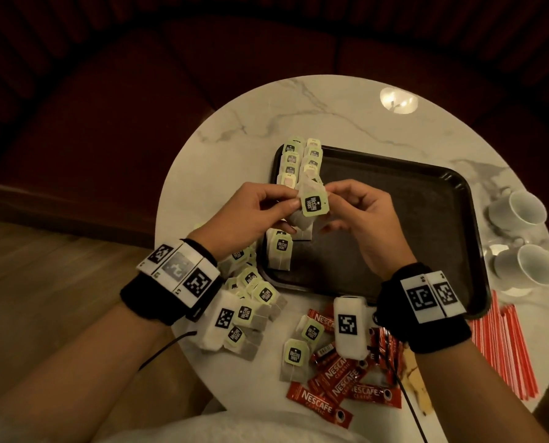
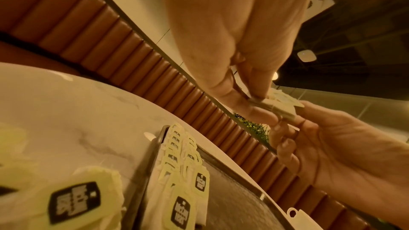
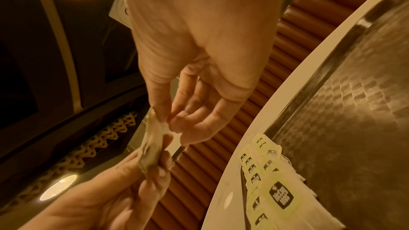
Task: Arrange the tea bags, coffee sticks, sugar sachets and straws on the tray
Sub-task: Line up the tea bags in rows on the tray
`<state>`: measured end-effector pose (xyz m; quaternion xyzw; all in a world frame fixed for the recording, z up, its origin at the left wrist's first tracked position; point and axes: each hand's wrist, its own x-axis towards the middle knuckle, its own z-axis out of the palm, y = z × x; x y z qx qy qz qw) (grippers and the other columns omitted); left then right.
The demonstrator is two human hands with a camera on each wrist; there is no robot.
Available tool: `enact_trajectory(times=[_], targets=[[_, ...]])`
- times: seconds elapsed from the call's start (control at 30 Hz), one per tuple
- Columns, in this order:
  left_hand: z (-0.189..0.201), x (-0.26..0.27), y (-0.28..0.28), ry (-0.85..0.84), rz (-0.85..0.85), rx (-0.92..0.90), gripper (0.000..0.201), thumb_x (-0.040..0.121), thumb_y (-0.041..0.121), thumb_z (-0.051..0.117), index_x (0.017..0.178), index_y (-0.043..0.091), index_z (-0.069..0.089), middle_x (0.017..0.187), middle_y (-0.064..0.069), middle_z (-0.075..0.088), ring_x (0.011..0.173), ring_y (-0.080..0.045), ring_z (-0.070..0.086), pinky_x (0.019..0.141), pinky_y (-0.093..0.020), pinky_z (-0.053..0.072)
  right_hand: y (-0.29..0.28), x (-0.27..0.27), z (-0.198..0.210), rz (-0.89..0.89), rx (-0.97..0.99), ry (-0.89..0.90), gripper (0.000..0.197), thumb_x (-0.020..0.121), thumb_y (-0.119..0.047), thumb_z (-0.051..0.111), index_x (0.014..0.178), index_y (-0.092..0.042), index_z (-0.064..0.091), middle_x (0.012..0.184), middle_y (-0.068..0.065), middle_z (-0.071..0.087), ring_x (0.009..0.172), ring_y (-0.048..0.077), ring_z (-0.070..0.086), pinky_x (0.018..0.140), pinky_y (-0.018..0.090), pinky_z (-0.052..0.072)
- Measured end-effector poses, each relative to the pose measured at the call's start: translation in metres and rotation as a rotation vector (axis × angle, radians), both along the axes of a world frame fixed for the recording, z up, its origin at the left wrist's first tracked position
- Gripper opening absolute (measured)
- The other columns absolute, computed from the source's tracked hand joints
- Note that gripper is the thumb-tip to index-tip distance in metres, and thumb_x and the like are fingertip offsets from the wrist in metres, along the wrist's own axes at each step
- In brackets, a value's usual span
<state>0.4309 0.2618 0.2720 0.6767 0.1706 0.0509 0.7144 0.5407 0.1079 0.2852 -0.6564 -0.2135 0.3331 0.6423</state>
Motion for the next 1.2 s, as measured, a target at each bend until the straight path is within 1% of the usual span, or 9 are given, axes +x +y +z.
enact_trajectory(times=[0.17, 0.43, 0.53, 0.63, 0.77, 0.87, 1.0, 1.13, 1.2], targets=[[0.0, 0.001, 0.001, 0.004, -0.008, 0.078, 0.025, 0.095, 0.006, 0.057, 0.118, 0.006, 0.065, 0.111, -0.009, 0.07, 0.091, -0.029, 0.07, 0.075, -0.03, 0.059, -0.002, 0.002, 0.0, -0.003, -0.015, -0.046, 0.009, 0.092, -0.011, 0.062, 0.097, -0.006, 0.069, 0.092, 0.009, 0.074, 0.077, 0.018, 0.069, 0.06, 0.024, 0.057], [0.003, 0.0, 0.004, 0.01, -0.081, 0.213, 0.025, 0.094, 0.004, 0.057, 0.116, 0.01, 0.068, 0.11, -0.005, 0.07, 0.09, -0.023, 0.069, 0.071, -0.026, 0.057, -0.004, 0.008, 0.002, 0.013, -0.067, -0.101, 0.008, 0.089, -0.014, 0.066, 0.093, -0.009, 0.071, 0.092, 0.01, 0.075, 0.075, 0.017, 0.067, 0.06, 0.022, 0.057], [0.007, -0.001, 0.006, 0.012, -0.141, 0.263, 0.026, 0.093, 0.003, 0.058, 0.114, 0.016, 0.068, 0.105, 0.0, 0.07, 0.086, -0.018, 0.069, 0.072, -0.027, 0.058, -0.005, 0.01, 0.003, 0.056, -0.095, -0.109, 0.007, 0.09, -0.011, 0.066, 0.094, -0.01, 0.072, 0.092, 0.008, 0.075, 0.072, 0.011, 0.067, 0.059, 0.02, 0.055], [0.008, -0.001, 0.008, 0.042, -0.172, 0.289, 0.025, 0.093, 0.005, 0.06, 0.114, 0.013, 0.07, 0.103, -0.002, 0.07, 0.085, -0.02, 0.069, 0.075, -0.032, 0.06, -0.007, 0.014, 0.005, 0.134, -0.144, -0.124, 0.011, 0.09, -0.012, 0.065, 0.098, -0.01, 0.072, 0.095, 0.007, 0.075, 0.078, 0.011, 0.068, 0.061, 0.019, 0.056], [0.007, -0.001, 0.008, 0.057, -0.12, 0.206, 0.022, 0.093, 0.01, 0.06, 0.113, 0.013, 0.069, 0.105, -0.006, 0.072, 0.089, -0.024, 0.07, 0.075, -0.033, 0.06, -0.008, 0.019, 0.008, 0.187, -0.187, -0.149, 0.015, 0.09, -0.017, 0.065, 0.102, -0.015, 0.074, 0.097, 0.002, 0.076, 0.085, 0.011, 0.07, 0.065, 0.021, 0.057], [0.002, 0.001, 0.005, 0.041, -0.033, 0.156, 0.02, 0.093, 0.008, 0.06, 0.111, 0.009, 0.069, 0.105, -0.008, 0.072, 0.088, -0.023, 0.072, 0.075, -0.032, 0.06, -0.006, 0.016, 0.008, 0.143, -0.174, -0.092, 0.019, 0.098, -0.019, 0.055, 0.103, -0.016, 0.073, 0.091, -0.001, 0.076, 0.076, 0.009, 0.068, 0.064, 0.022, 0.057], [0.0, 0.005, -0.002, 0.019, 0.06, 0.072, 0.019, 0.092, 0.001, 0.06, 0.108, 0.008, 0.067, 0.102, -0.007, 0.071, 0.087, -0.024, 0.072, 0.072, -0.027, 0.059, -0.004, 0.01, 0.007, 0.152, -0.141, -0.054, 0.023, 0.097, -0.027, 0.055, 0.108, -0.015, 0.072, 0.099, 0.005, 0.076, 0.087, 0.019, 0.071, 0.071, 0.028, 0.06], [0.001, 0.004, -0.006, -0.014, 0.084, -0.028, 0.02, 0.091, -0.001, 0.058, 0.102, 0.014, 0.067, 0.096, -0.001, 0.071, 0.087, -0.012, 0.071, 0.072, -0.023, 0.057, -0.004, 0.009, 0.001, 0.135, -0.11, -0.074, 0.021, 0.097, -0.019, 0.058, 0.108, -0.007, 0.071, 0.1, 0.01, 0.075, 0.087, 0.021, 0.07, 0.069, 0.024, 0.057], [0.0, 0.004, -0.007, -0.021, 0.1, -0.072, 0.019, 0.091, 0.0, 0.058, 0.105, 0.011, 0.068, 0.098, -0.004, 0.072, 0.088, -0.012, 0.071, 0.073, -0.022, 0.057, -0.003, 0.008, -0.001, 0.126, -0.101, -0.054, 0.021, 0.097, -0.02, 0.057, 0.108, -0.008, 0.07, 0.101, 0.01, 0.074, 0.088, 0.021, 0.07, 0.07, 0.026, 0.058]])
